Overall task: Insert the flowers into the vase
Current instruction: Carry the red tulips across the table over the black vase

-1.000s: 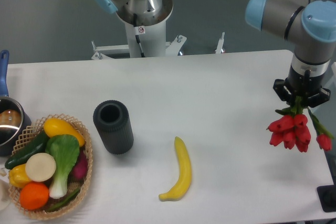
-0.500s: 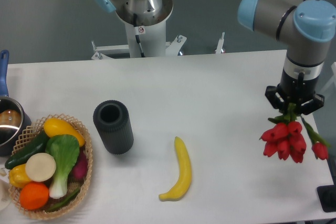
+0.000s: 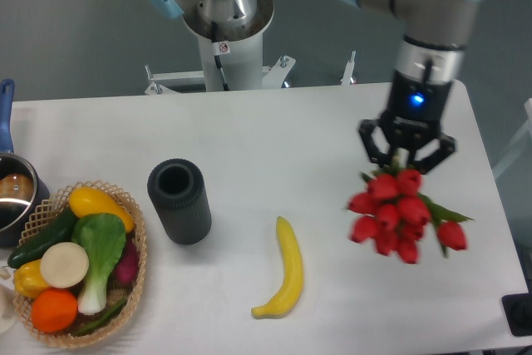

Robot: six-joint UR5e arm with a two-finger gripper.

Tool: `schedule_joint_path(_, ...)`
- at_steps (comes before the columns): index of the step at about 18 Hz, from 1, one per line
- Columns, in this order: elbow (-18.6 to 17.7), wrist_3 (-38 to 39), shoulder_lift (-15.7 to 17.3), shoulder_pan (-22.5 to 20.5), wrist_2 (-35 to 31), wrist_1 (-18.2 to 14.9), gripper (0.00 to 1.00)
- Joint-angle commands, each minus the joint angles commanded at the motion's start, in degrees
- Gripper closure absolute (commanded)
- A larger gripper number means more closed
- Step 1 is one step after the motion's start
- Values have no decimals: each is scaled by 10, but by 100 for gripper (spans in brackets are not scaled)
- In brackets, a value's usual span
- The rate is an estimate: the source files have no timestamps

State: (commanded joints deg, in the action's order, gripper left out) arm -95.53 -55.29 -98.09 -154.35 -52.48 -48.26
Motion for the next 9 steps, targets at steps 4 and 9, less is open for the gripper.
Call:
schedule_joint_path(4,0,56,-10,37,89,2,100)
schedule_joint_path(9,-3,64,-18,80,198,31,100)
